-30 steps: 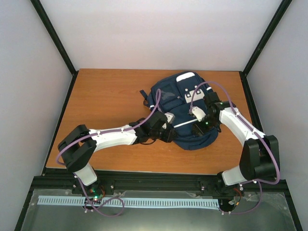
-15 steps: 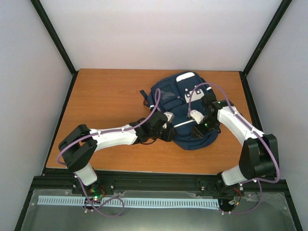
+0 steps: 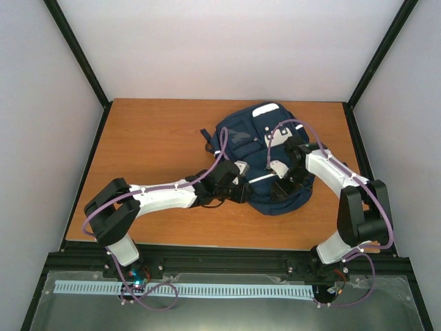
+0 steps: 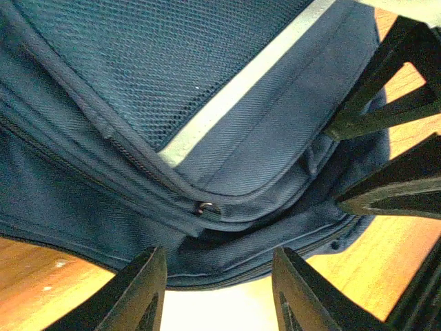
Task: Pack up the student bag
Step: Zip the student bag at the center of the board.
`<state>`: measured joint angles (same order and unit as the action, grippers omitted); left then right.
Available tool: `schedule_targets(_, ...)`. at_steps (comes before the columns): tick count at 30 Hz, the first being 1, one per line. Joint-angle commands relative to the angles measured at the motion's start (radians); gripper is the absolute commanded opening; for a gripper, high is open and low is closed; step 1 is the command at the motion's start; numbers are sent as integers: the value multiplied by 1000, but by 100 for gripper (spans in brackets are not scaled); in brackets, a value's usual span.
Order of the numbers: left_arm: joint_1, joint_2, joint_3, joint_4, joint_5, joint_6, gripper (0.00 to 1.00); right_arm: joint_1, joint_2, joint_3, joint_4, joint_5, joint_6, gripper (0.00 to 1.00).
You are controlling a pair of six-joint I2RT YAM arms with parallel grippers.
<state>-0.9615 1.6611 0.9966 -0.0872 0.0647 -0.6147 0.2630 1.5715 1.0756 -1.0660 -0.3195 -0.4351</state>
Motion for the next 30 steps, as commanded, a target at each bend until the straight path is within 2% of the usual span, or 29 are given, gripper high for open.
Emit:
schedule_targets(1, -2, 29, -9, 88, 99, -27, 41, 6, -25, 6, 75, 37, 51, 58)
schedule_targets(7, -2, 62, -9, 147, 157, -40, 38, 0, -60, 11, 103, 113, 102, 59)
schedule_targets(10, -2, 81, -4, 153, 160, -48, 41, 0, -42, 38, 120, 160, 121, 57)
schedule_targets(17, -2, 81, -18, 147, 147, -57, 43, 4, 3, 68, 115, 83, 133, 57)
schedule_targets(22, -2, 111, -12, 206, 231, -31, 36, 15, -19, 67, 114, 89, 131, 57)
schedule_targets(26, -2, 145, 13, 228, 244, -34, 35, 12, -64, 42, 118, 93, 133, 57)
schedule_targets(30, -2, 161, 14, 246, 242, -52, 35, 14, -43, 42, 104, 53, 130, 55)
